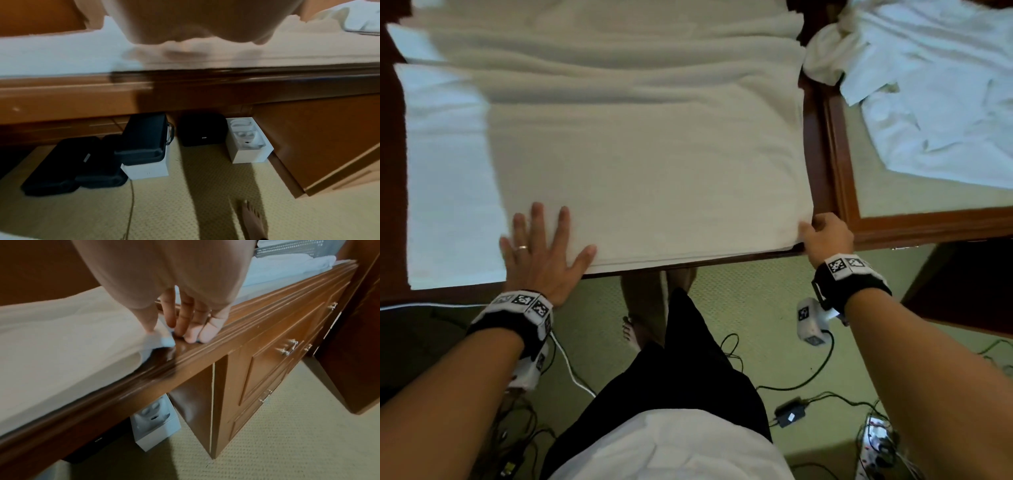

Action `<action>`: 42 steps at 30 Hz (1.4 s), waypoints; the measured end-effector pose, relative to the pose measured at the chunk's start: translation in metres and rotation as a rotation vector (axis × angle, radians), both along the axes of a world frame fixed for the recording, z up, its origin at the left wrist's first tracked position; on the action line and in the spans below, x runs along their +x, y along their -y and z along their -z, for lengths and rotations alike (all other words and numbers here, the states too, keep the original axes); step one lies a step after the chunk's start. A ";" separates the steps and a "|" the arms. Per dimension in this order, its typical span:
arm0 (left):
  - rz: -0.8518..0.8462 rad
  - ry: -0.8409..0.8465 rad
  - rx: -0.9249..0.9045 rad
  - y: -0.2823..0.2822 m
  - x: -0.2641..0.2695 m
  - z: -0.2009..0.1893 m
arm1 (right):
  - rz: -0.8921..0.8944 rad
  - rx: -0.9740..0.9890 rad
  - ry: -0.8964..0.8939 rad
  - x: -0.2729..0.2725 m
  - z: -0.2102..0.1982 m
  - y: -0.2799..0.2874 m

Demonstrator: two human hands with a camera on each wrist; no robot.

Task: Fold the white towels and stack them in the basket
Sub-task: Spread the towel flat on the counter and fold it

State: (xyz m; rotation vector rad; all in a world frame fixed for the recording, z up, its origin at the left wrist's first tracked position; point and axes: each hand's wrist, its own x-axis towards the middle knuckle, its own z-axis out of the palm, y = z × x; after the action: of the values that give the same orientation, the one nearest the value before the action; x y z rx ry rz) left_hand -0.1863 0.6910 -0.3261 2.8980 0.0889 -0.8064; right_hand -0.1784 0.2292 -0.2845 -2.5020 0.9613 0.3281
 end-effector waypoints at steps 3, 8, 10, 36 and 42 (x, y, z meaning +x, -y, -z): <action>-0.035 -0.059 0.037 0.010 0.005 0.006 | 0.031 -0.008 -0.045 0.001 -0.002 -0.001; -0.049 -0.078 0.016 0.009 0.007 0.003 | 0.195 0.094 0.213 0.011 -0.024 -0.009; -0.057 -0.076 0.012 0.010 0.006 0.003 | 0.145 0.235 0.342 0.021 -0.032 -0.023; -0.073 -0.026 -0.062 0.009 0.003 0.004 | -0.420 -0.365 -0.023 -0.048 0.001 -0.047; 0.125 0.139 0.017 -0.031 -0.022 0.004 | -0.968 -0.282 -0.109 -0.028 0.021 -0.097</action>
State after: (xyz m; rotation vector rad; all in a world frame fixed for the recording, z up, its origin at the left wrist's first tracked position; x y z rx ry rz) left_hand -0.2081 0.7219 -0.3302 2.9904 -0.1008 -0.6217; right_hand -0.2068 0.3264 -0.3056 -3.0692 -0.2765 0.6473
